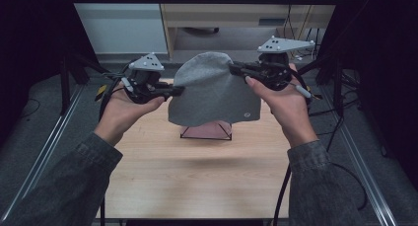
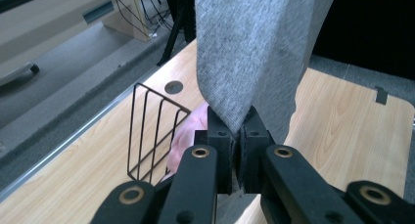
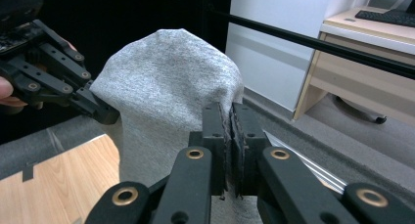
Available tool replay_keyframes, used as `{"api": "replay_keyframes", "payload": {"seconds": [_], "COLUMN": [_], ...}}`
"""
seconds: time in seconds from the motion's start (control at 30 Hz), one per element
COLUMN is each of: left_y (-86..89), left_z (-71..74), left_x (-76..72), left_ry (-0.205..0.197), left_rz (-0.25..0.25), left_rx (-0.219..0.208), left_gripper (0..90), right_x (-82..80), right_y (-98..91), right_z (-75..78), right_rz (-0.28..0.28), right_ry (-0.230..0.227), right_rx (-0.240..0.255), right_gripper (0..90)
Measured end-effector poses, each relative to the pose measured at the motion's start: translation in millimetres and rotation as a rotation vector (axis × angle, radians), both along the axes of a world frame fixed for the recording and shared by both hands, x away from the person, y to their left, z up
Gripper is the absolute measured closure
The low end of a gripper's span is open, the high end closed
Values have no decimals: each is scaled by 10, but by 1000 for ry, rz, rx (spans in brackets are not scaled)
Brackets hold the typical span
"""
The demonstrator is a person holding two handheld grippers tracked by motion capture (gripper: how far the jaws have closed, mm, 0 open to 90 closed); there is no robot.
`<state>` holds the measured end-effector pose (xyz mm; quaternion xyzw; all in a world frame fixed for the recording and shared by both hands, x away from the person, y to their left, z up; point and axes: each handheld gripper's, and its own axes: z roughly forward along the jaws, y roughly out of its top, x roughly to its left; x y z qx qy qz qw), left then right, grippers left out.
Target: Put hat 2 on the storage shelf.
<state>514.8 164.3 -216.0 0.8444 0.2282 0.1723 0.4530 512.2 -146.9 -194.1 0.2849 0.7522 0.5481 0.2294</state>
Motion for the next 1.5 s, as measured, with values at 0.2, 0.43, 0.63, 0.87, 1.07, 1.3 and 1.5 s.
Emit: {"api": "replay_keyframes", "payload": {"seconds": [0.2,0.43,0.63,0.87,1.07,1.3,1.5], "left_y": [-2,-56,-78,-185,-220,-242,-252], "left_z": [37,142,230,233,184,73,-46], "left_x": [3,122,201,371,585,833,1040], "left_ry": [-7,-31,-74,-116,-132,-114,-87], "left_rz": [4,28,54,88,101,99,108], "left_rx": [-1,-9,-54,-36,-39,-20,-24], "left_gripper": [863,865,866,866,866,867,868], "right_x": [14,112,199,367,565,845,1055], "right_y": [-11,-21,-88,-153,-176,-129,-136], "right_z": [0,84,121,53,-5,-123,-262], "right_rz": [-9,-37,-55,-93,-111,-124,-143], "right_ry": [3,-12,-38,-55,-45,-12,28], "right_rx": [6,29,83,110,123,122,131], "right_gripper": [860,860,860,860,859,859,857]}}
